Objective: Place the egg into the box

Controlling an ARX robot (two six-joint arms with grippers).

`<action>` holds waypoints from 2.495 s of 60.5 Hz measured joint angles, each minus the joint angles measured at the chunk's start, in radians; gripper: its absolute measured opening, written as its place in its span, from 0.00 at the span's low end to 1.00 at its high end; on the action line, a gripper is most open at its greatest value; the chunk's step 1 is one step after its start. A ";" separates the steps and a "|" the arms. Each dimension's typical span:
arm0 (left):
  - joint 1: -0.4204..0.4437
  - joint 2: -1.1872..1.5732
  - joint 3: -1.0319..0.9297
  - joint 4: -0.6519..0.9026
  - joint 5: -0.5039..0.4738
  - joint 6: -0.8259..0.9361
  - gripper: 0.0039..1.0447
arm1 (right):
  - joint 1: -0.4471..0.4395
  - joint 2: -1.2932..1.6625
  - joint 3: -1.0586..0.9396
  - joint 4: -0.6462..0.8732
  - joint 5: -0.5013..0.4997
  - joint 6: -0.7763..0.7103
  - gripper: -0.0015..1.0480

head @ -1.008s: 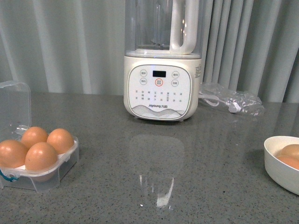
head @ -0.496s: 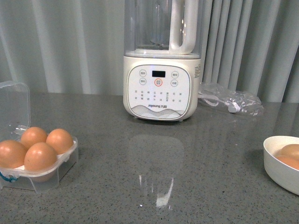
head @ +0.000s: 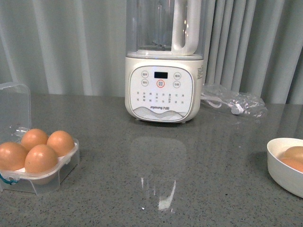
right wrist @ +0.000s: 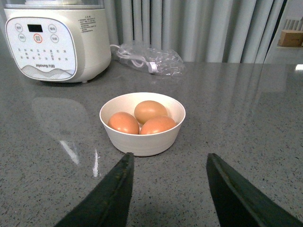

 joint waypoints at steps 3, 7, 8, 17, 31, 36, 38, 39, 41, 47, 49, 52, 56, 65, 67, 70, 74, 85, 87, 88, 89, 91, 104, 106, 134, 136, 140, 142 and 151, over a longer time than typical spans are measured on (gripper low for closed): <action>0.000 0.000 0.000 0.000 0.000 0.000 0.94 | 0.000 0.000 0.000 0.000 0.000 0.000 0.58; 0.000 0.000 0.000 0.000 0.000 0.000 0.94 | 0.000 0.000 0.000 0.000 0.000 0.000 0.70; 0.000 0.000 0.000 0.000 0.000 0.000 0.94 | 0.000 0.000 0.000 0.000 0.000 0.000 0.72; 0.000 0.000 0.000 0.000 0.000 0.000 0.94 | 0.000 0.000 0.000 0.000 0.000 0.001 0.95; 0.000 0.000 0.000 0.000 0.000 0.000 0.94 | 0.000 0.000 0.000 0.000 0.000 0.000 0.93; 0.000 0.000 0.000 0.000 0.000 0.000 0.94 | 0.000 0.000 0.000 0.000 0.000 0.000 0.93; 0.000 0.000 0.000 0.000 0.000 0.000 0.94 | 0.000 0.000 0.000 0.000 0.000 0.000 0.93; 0.000 0.000 0.000 0.000 0.000 0.000 0.94 | 0.000 0.000 0.000 0.000 0.000 0.000 0.93; 0.000 0.000 0.000 0.000 0.000 0.000 0.94 | 0.000 0.000 0.000 0.000 0.000 0.000 0.93; 0.000 0.000 0.000 0.000 0.000 0.000 0.94 | 0.000 0.000 0.000 0.000 0.000 0.000 0.93; 0.000 0.000 0.000 0.000 0.000 0.000 0.94 | 0.000 0.000 0.000 0.000 0.000 0.000 0.93; 0.000 0.000 0.000 0.000 0.000 0.000 0.94 | 0.000 0.000 0.000 0.000 0.000 0.000 0.93; -0.047 0.075 0.048 -0.150 -0.167 -0.020 0.94 | 0.000 0.000 0.000 0.000 0.000 0.000 0.93; -0.021 0.226 0.099 -0.209 -0.232 -0.021 0.94 | 0.000 0.000 0.000 0.000 -0.002 0.000 0.93; -0.004 0.235 0.107 -0.190 -0.217 -0.017 0.94 | 0.000 0.000 0.000 0.000 0.000 0.000 0.93; 0.023 0.248 0.120 -0.160 -0.195 -0.007 0.94 | 0.000 0.000 0.000 0.000 0.000 0.000 0.93; 0.078 0.289 0.140 -0.099 -0.141 0.011 0.94 | 0.000 0.000 0.000 0.000 0.000 0.000 0.93; 0.230 0.492 0.193 0.112 0.023 0.053 0.94 | 0.000 0.000 0.000 0.000 0.000 0.000 0.93; 0.272 0.578 0.231 0.179 0.069 0.053 0.94 | 0.000 0.000 0.000 0.000 0.000 0.000 0.93; 0.289 0.614 0.249 0.200 0.099 0.053 0.94 | 0.000 0.000 0.000 0.000 0.000 0.000 0.93; 0.304 0.651 0.270 0.219 0.124 0.053 0.94 | 0.000 0.000 0.000 0.000 0.000 0.000 0.93; 0.337 0.739 0.322 0.260 0.173 0.054 0.94 | 0.000 0.000 0.000 0.000 0.000 0.000 0.93; 0.420 1.053 0.504 0.317 0.327 0.067 0.94 | 0.000 0.000 0.000 0.000 0.000 0.000 0.93; 0.425 1.083 0.520 0.332 0.335 0.076 0.94 | 0.000 0.000 0.000 0.000 0.000 0.000 0.93; 0.419 1.360 0.677 0.412 0.326 0.145 0.94 | 0.000 0.000 0.000 0.000 0.000 0.000 0.93; 0.414 1.365 0.681 0.412 0.328 0.137 0.94 | 0.000 0.000 0.000 0.000 0.000 0.000 0.93; 0.399 1.367 0.682 0.413 0.333 0.128 0.94 | 0.000 0.000 0.000 0.000 0.000 0.000 0.93; 0.391 1.368 0.682 0.414 0.331 0.123 0.94 | 0.000 0.000 0.000 0.000 0.000 0.000 0.93; 0.354 1.372 0.683 0.420 0.326 0.098 0.94 | 0.000 0.000 0.000 0.000 0.000 0.000 0.93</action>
